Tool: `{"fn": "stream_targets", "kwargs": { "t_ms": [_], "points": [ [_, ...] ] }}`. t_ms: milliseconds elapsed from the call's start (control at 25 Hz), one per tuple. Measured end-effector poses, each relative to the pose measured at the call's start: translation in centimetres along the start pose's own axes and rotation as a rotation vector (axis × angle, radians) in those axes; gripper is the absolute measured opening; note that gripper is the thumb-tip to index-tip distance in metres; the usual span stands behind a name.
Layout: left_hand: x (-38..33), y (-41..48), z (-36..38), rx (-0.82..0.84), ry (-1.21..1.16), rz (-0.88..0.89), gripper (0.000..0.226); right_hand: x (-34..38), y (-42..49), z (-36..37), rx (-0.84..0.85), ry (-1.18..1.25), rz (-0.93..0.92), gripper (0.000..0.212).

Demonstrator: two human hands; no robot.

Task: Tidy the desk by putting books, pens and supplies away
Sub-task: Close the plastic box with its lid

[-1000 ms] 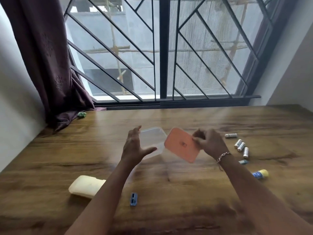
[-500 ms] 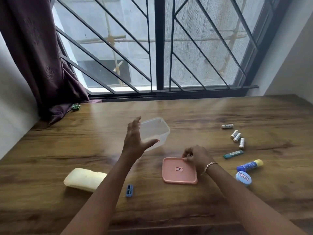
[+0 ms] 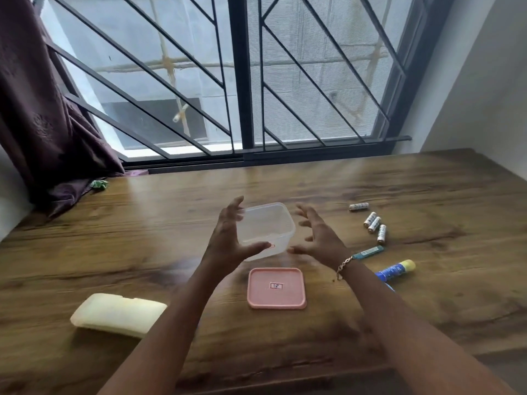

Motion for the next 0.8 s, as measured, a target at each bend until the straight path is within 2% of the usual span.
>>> {"fn": "stream_targets", "kwargs": {
  "t_ms": [80,240,360,440,480,640,720,800],
  "points": [
    [-1.3,0.6,1.1,0.021,-0.017,0.041,0.100,0.6,0.0,-0.7,0.084,0.108,-0.070,0.100],
    [-3.3,2.1,3.6,0.073,-0.074,0.081,0.108,-0.3,-0.9,-3.5,0.122,0.224,-0.104,0.084],
    [-3.5,3.0,6.0,0.137,-0.206,0.016,0.116,-1.5,-1.6,-5.6,0.113,0.275,-0.120,0.080],
    [-3.2,3.4,7.4,0.142,-0.270,-0.022,0.108,-2.4,-1.9,-6.7,0.173,0.231,-0.112,0.078],
    [-3.2,3.5,8.1,0.135,-0.287,-0.037,0.102,-3.3,-2.1,-7.5,0.192,0.100,-0.090,0.076],
    [-3.4,3.8,9.6,0.084,-0.300,-0.083,0.094,-8.0,-3.2,-13.4,0.010,-0.865,0.096,0.042],
    [-3.8,3.9,10.0,0.058,-0.291,-0.078,0.094,-10.4,-3.6,-13.3,0.087,-1.034,0.132,0.041],
    [-4.1,3.9,10.3,0.041,-0.283,-0.082,0.096,-11.5,-3.8,-12.9,0.134,-1.065,0.103,0.040]
  ]
}}
Point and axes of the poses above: each hand's wrist, its own y-axis towards the middle knuckle, its own z-axis out of the palm, x = y × z, the point moved 10 cm from there along y, towards the middle knuckle, and after that the axes turned 12 degrees about x, right-handed, at the moved point
